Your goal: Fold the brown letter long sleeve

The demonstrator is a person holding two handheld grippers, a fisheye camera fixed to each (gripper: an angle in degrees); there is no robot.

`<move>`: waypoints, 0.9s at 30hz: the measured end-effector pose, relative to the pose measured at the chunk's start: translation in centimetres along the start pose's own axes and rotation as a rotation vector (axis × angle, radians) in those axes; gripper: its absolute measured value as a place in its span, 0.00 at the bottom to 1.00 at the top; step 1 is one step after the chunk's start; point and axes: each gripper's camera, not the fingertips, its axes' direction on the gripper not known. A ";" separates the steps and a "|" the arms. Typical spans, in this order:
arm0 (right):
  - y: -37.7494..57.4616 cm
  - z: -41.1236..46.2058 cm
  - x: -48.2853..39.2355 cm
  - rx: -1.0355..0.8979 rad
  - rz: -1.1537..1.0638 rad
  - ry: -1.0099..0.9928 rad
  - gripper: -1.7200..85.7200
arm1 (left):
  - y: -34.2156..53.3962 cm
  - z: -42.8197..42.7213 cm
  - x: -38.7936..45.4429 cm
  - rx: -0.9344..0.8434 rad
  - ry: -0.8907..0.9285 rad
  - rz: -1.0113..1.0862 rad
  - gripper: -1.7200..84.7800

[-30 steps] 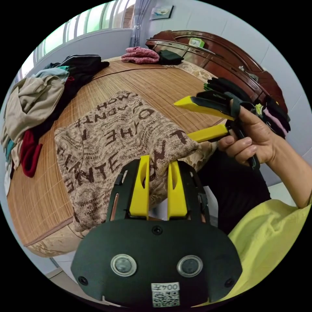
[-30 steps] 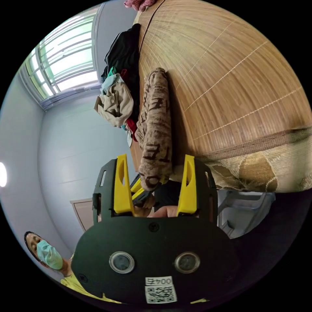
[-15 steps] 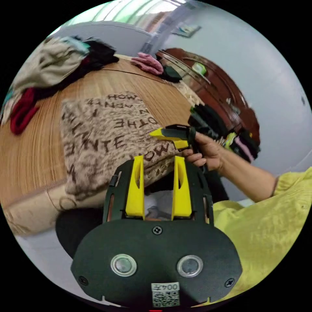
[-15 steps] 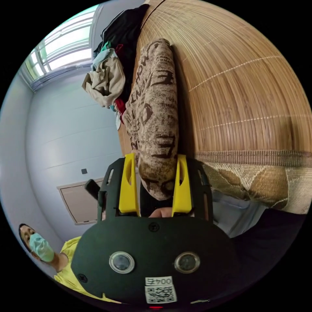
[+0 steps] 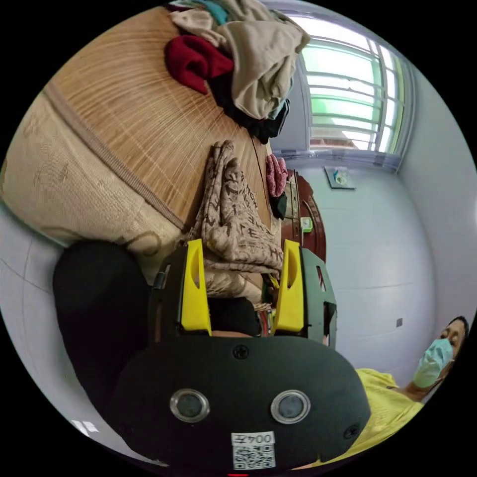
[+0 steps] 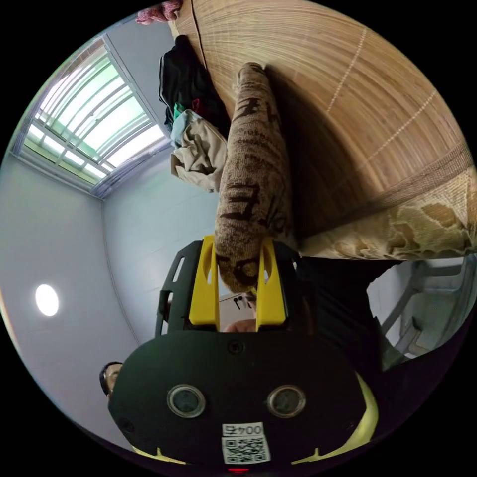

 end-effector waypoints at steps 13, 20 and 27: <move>1.3 5.6 -8.1 -0.040 -0.069 -0.016 0.15 | 1.9 3.9 -12.4 0.116 0.507 -0.140 0.31; 3.4 5.0 -4.5 -0.040 -0.034 0.003 0.15 | -1.8 5.0 -12.7 0.013 0.452 -0.058 0.31; 4.9 6.7 -3.4 -0.027 -0.143 0.291 0.19 | -4.9 9.6 -8.3 -0.193 0.163 0.083 0.20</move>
